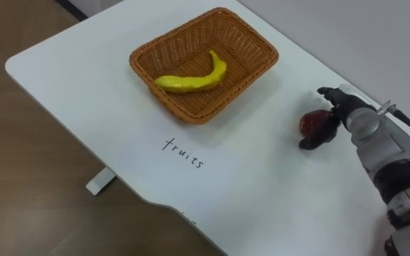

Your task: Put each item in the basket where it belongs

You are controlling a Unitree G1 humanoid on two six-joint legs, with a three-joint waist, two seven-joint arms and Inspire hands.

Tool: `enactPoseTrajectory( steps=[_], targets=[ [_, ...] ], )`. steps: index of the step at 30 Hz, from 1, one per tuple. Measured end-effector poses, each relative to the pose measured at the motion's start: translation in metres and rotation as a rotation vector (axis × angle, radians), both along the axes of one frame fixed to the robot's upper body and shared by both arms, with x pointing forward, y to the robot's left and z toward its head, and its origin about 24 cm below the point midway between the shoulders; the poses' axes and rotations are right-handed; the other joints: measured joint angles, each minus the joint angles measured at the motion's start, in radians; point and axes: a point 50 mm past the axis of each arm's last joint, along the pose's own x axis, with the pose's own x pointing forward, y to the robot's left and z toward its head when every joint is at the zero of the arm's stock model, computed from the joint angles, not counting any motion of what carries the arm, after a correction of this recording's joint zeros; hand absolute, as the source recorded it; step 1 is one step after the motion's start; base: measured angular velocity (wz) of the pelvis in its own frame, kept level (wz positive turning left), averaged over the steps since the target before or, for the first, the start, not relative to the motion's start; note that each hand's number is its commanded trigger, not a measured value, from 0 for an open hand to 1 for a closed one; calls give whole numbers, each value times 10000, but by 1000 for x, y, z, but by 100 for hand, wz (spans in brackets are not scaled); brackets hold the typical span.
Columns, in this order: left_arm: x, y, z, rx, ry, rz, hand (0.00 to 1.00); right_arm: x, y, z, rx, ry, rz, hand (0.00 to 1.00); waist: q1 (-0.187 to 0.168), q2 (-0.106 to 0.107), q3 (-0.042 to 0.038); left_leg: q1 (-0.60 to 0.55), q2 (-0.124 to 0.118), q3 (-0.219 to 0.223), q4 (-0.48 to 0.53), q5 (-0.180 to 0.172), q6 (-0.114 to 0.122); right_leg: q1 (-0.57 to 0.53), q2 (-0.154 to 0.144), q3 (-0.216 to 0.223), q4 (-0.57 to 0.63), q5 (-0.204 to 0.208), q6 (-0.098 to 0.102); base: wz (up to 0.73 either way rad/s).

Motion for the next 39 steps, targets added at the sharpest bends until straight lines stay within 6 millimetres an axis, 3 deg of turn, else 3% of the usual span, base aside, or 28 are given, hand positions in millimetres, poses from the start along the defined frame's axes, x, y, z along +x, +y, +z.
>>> enactPoseTrajectory(
  steps=[17, 26, 33, 34, 35, 36, 39],
  targets=[
    [9, -1, 1, -15, -288, -109, 0, 3, 3, 4, 20, -278, 180, 0, 16, 157, -19, -159, 0, -14, 99, 0, -1, -113, 3, -10, 24, 2, -3, 0],
    [12, -5, 0, -89, -243, -341, 0, 2, 1, 3, -64, -168, 96, 0, 11, 239, -46, -262, 3, -24, 180, -2, -1, -140, -7, -288, 43, 33, -51, 0],
    [14, -6, 0, -248, -271, -382, 0, -1, -3, -2, 116, 432, 12, 0, 58, 297, -2, -324, 3, -25, 338, -3, 0, -134, 1, -278, 43, 59, -91, 0],
    [13, -6, 0, -253, -254, -376, 0, -1, -4, -3, 128, 487, -3, 30, 60, 301, 1, -324, 3, -25, 345, -3, 0, -131, 2, -278, 43, 62, -95, 0],
    [13, -6, 0, -260, -240, -370, 0, -2, -5, -4, 163, 635, -48, 92, 63, 304, 3, -326, 3, -24, 360, -3, 1, -128, 4, -277, 43, 70, -108, 0],
    [13, -6, 0, -264, -226, -364, 0, -3, -5, -5, 215, 771, -48, 100, 64, 307, 5, -329, 3, -24, 375, -3, 0, -126, 6, -279, 44, 74, -114, 0],
    [12, -6, 0, -271, -189, -351, 0, -5, -8, -8, 289, 1052, -136, 100, 71, 307, 6, -332, 4, -21, 405, -2, 1, -126, 11, -256, 61, 80, -124, 0]
  ],
)
